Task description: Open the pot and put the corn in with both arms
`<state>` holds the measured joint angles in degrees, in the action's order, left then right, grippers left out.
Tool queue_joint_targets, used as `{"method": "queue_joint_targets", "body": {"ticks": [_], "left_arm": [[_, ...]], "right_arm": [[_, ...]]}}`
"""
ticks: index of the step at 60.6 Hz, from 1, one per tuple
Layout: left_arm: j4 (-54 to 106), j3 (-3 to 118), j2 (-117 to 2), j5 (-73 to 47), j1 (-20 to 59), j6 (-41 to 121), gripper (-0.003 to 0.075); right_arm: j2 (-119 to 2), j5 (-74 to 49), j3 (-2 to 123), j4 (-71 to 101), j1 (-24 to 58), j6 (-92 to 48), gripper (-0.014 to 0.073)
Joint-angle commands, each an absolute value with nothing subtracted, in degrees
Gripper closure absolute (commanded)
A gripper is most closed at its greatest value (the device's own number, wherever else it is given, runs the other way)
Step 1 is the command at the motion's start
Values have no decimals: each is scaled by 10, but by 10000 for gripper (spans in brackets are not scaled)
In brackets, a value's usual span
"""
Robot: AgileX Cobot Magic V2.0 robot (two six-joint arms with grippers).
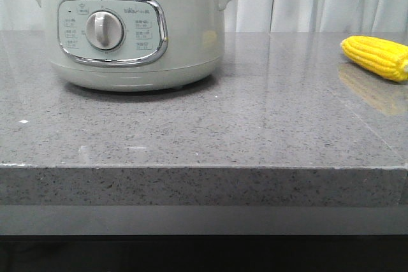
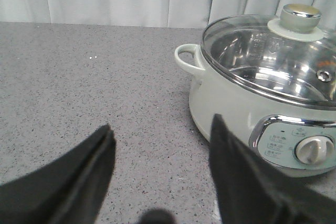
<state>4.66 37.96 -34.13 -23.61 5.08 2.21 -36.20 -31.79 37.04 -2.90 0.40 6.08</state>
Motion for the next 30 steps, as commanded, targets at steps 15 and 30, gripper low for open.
{"method": "queue_joint_targets", "body": {"ticks": [15, 30], "left_arm": [[48, 420, -397, -124, 105, 27, 188], [48, 500, -495, -85, 194, 27, 188]], "right_arm": [[-365, -282, 386, -38, 2, 60, 12], [-365, -283, 386, -38, 2, 60, 12]]}}
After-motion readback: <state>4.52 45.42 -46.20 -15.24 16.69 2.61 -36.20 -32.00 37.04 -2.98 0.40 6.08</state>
